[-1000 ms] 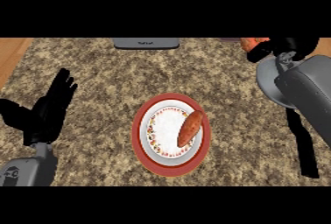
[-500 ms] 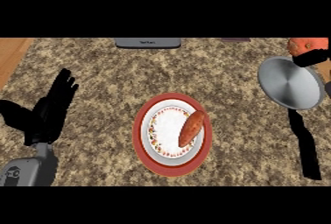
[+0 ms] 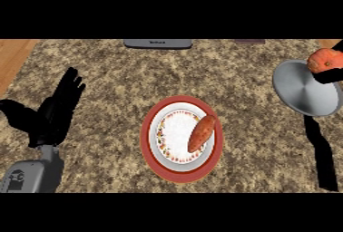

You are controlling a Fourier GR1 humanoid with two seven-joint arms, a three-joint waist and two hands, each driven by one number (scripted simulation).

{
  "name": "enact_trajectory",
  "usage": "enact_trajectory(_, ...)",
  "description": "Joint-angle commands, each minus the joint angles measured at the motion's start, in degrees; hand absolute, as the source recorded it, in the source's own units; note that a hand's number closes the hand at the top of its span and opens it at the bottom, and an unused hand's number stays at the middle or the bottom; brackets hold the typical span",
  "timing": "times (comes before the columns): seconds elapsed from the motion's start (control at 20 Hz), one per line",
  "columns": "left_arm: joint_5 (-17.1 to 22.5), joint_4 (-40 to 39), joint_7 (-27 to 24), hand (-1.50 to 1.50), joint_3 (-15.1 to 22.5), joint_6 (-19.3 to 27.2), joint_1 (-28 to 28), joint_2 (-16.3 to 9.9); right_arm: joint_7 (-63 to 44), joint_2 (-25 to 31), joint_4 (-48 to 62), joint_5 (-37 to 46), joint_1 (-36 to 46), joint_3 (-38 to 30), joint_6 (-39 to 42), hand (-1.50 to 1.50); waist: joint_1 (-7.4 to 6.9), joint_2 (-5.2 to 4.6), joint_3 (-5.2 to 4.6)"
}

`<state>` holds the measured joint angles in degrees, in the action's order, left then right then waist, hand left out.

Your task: Pick the squash from the plate and place it in the pan

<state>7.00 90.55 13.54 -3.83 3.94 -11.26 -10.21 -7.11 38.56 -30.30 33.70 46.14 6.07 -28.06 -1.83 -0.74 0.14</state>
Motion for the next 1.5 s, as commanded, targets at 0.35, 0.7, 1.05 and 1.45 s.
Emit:
enact_trajectory(0.35,0.9,-0.5,1.3,0.0,-0.8,-1.0,-2.2,-0.6,4.1,-2.2,19.7,-4.3,2.9,-8.5,-1.6,-1.5,-1.59,-0.76,0.13)
enact_trajectory(0.7,-0.9,-0.6,-1.3,0.0,0.8,-0.2,0.2,1.3,14.0,-1.5,22.5,-7.8,1.2,-12.2,4.5,-1.5,-1.18,-0.71,0.15)
enact_trajectory(1.05,-0.6,0.0,-0.8,0.0,-0.3,0.0,0.3,0.6,25.4,0.6,18.4,-19.1,-0.2,-23.7,4.7,-1.5,-0.11,-0.26,0.18)
enact_trajectory(1.45,-0.6,2.4,-1.8,0.0,0.2,-0.3,5.7,1.5,38.2,5.2,17.1,-33.0,-10.9,-36.4,20.4,-1.5,1.62,0.61,0.03)
